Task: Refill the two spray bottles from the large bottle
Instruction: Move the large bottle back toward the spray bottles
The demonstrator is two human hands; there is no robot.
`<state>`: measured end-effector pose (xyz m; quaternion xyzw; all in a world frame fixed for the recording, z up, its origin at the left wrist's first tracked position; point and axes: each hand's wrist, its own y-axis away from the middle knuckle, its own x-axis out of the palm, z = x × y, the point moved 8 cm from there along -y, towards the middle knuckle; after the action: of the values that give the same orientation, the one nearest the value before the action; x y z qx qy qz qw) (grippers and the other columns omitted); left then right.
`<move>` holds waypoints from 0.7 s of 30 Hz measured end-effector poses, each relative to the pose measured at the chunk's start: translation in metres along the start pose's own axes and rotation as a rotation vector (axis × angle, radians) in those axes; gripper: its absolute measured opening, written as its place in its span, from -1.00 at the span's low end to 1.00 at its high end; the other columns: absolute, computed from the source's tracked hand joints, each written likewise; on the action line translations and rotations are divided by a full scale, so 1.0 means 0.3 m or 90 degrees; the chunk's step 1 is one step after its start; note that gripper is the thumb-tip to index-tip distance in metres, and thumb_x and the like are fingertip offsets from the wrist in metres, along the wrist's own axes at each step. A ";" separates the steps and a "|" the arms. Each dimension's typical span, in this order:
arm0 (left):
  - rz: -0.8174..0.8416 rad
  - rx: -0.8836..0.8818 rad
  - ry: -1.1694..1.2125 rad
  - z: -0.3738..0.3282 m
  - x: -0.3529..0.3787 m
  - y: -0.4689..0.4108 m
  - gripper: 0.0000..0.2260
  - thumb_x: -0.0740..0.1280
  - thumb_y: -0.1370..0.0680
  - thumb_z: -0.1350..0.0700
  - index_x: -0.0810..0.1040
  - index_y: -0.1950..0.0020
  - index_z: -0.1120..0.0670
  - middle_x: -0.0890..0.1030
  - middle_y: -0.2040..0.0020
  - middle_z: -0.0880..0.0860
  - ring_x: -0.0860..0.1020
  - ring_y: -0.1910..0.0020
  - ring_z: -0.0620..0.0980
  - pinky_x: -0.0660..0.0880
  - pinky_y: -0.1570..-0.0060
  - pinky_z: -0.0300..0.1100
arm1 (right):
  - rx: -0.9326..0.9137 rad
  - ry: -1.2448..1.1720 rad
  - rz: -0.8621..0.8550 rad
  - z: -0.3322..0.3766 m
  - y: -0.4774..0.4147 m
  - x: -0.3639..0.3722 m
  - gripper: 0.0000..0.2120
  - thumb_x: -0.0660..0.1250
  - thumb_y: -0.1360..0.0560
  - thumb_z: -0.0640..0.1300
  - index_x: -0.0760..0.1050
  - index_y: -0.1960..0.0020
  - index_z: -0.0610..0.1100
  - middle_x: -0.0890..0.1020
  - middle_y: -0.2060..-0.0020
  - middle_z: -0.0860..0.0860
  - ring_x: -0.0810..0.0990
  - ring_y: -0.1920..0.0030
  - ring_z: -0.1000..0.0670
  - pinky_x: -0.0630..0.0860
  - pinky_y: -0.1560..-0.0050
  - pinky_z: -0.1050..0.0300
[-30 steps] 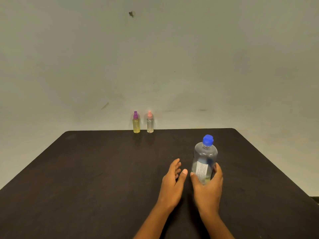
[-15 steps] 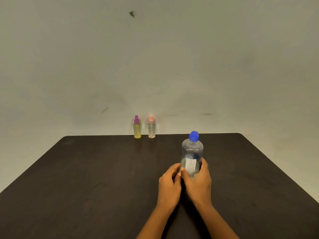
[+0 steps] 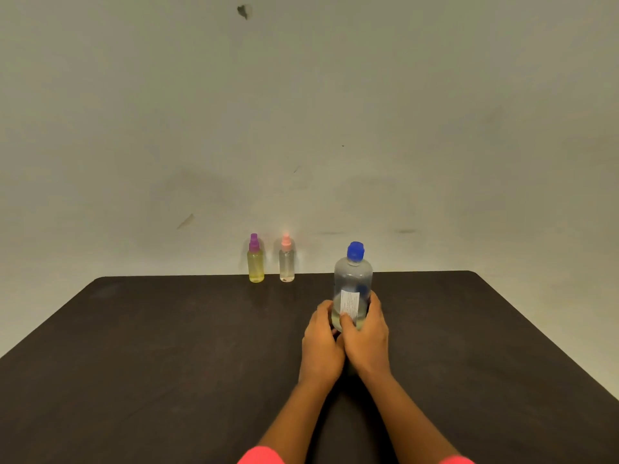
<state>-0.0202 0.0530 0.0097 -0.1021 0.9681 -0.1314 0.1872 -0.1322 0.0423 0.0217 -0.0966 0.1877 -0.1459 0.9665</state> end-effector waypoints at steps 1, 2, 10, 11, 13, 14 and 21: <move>-0.002 0.002 -0.007 0.002 0.004 -0.021 -0.68 0.32 -0.54 0.15 0.39 -0.26 -0.08 0.54 -0.14 -0.10 0.56 -0.09 -0.13 0.54 -0.10 -0.20 | 0.001 0.000 0.001 0.000 -0.020 0.009 -0.38 0.32 -0.53 -0.17 0.15 -0.52 -0.08 0.41 -0.39 -0.05 0.43 -0.34 -0.06 0.39 -0.23 0.13; -0.004 0.005 -0.012 0.005 0.007 -0.041 -0.73 0.30 -0.56 0.12 0.37 -0.22 -0.09 0.54 -0.12 -0.10 0.56 -0.07 -0.14 0.54 -0.07 -0.21 | 0.003 -0.002 0.002 0.000 -0.038 0.018 -0.38 0.33 -0.53 -0.17 0.15 -0.51 -0.10 0.42 -0.38 -0.05 0.45 -0.33 -0.07 0.40 -0.19 0.16; 0.012 -0.008 -0.044 0.048 0.031 -0.215 -0.85 0.22 -0.60 0.05 0.32 -0.15 -0.04 0.57 -0.08 -0.02 0.57 0.01 -0.11 0.56 -0.01 -0.15 | 0.001 0.001 -0.020 -0.012 -0.189 0.087 -0.47 0.38 -0.52 -0.11 0.26 -0.42 -0.12 0.45 -0.30 -0.07 0.46 -0.29 -0.07 0.42 -0.18 0.14; 0.011 -0.007 -0.044 0.051 0.034 -0.235 -0.83 0.22 -0.60 0.05 0.33 -0.17 -0.03 0.57 -0.10 -0.02 0.57 -0.01 -0.10 0.56 -0.02 -0.15 | -0.002 0.011 -0.028 -0.012 -0.206 0.093 -0.46 0.38 -0.52 -0.10 0.27 -0.43 -0.12 0.42 -0.30 -0.07 0.45 -0.30 -0.07 0.42 -0.20 0.13; 0.006 -0.002 -0.044 0.056 0.038 -0.270 -0.80 0.22 -0.60 0.04 0.34 -0.21 -0.02 0.55 -0.14 -0.02 0.56 -0.05 -0.09 0.55 -0.07 -0.13 | -0.013 0.027 -0.040 -0.011 -0.236 0.105 -0.46 0.37 -0.52 -0.08 0.28 -0.45 -0.12 0.39 -0.27 -0.08 0.46 -0.25 -0.06 0.41 -0.18 0.16; 0.002 -0.001 -0.044 0.060 0.039 -0.284 -0.79 0.22 -0.60 0.04 0.34 -0.22 -0.02 0.54 -0.16 -0.02 0.55 -0.07 -0.08 0.54 -0.09 -0.13 | -0.019 0.031 -0.042 -0.012 -0.251 0.112 -0.46 0.37 -0.52 -0.07 0.29 -0.45 -0.11 0.39 -0.25 -0.09 0.47 -0.23 -0.06 0.42 -0.16 0.16; -0.011 -0.003 -0.075 0.080 0.044 -0.366 -0.69 0.23 -0.60 0.09 0.31 -0.33 0.05 0.52 -0.23 0.04 0.53 -0.14 -0.01 0.52 -0.15 -0.06 | -0.023 0.020 -0.035 -0.018 -0.330 0.156 -0.50 0.35 -0.54 -0.12 0.31 -0.45 -0.11 0.41 -0.23 -0.08 0.49 -0.22 -0.06 0.45 -0.19 0.12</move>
<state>-0.0066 -0.0593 0.0159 -0.1181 0.9549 -0.1247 0.2423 -0.1171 -0.0664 0.0249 -0.1167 0.2025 -0.1704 0.9573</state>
